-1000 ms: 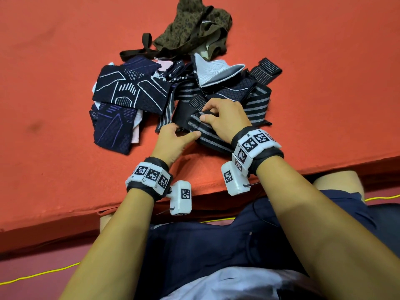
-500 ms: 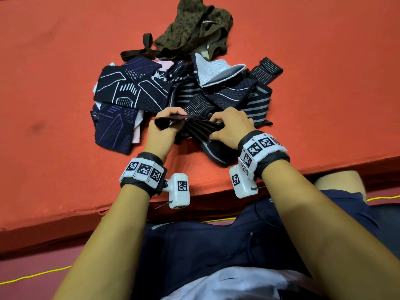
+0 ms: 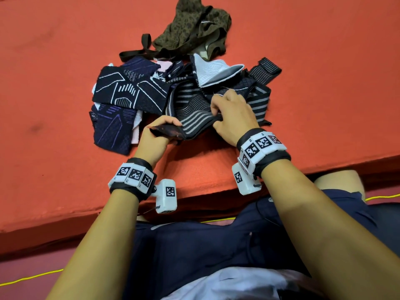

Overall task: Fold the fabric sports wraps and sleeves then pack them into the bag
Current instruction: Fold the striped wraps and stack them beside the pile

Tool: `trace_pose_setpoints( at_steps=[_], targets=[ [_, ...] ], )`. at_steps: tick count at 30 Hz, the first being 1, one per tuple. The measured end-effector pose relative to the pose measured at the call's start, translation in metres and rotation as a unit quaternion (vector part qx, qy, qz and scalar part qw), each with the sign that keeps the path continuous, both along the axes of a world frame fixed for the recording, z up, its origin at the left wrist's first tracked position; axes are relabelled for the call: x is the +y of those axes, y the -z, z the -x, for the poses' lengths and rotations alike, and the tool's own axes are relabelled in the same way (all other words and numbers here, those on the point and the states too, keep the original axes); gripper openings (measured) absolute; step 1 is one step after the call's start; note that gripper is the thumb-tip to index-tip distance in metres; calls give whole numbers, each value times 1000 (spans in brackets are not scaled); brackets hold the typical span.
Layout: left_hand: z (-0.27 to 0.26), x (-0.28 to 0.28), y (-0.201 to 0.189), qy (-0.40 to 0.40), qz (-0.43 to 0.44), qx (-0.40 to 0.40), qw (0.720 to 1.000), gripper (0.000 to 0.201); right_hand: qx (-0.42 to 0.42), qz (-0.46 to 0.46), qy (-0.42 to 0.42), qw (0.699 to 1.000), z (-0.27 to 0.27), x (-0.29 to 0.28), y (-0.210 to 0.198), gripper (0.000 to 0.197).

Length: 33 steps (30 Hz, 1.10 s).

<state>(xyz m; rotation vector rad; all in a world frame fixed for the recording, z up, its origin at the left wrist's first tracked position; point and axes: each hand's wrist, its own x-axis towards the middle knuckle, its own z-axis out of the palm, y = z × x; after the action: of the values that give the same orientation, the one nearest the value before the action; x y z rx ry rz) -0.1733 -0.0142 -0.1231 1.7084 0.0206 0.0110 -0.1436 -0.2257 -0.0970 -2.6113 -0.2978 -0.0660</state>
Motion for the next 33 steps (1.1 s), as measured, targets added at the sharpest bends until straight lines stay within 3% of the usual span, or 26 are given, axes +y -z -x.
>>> trace_pose_setpoints(
  at_steps=[3, 6, 10, 13, 16, 19, 25, 30, 33],
  targets=[
    [2, 7, 8, -38, 7, 39, 999, 45, 52, 58, -48, 996, 7, 7, 11, 22],
    [1, 7, 14, -87, 63, 91, 990, 38, 83, 60, -61, 993, 17, 16, 24, 24],
    [0, 11, 15, -124, 66, 113, 984, 33, 96, 68, -74, 990, 27, 27, 31, 29],
    [3, 23, 16, -139, 19, 105, 984, 41, 95, 82, -83, 989, 34, 33, 35, 29],
    [5, 39, 18, -158, -100, 66, 980, 44, 89, 89, -85, 988, 40, 35, 38, 32],
    [11, 36, 8, -129, -193, 14, 972, 37, 61, 93, -94, 989, 41, 38, 33, 35],
    [13, 7, -3, -14, -202, -9, 979, 35, -77, 106, -87, 988, 31, 44, 17, 40],
    [21, 0, 32, 63, -278, 57, 957, 46, 7, 150, -162, 975, 45, 29, 42, 50],
    [23, -1, 42, 43, -289, 45, 955, 51, 55, 156, -119, 979, 47, 16, 46, 74]
  ],
)
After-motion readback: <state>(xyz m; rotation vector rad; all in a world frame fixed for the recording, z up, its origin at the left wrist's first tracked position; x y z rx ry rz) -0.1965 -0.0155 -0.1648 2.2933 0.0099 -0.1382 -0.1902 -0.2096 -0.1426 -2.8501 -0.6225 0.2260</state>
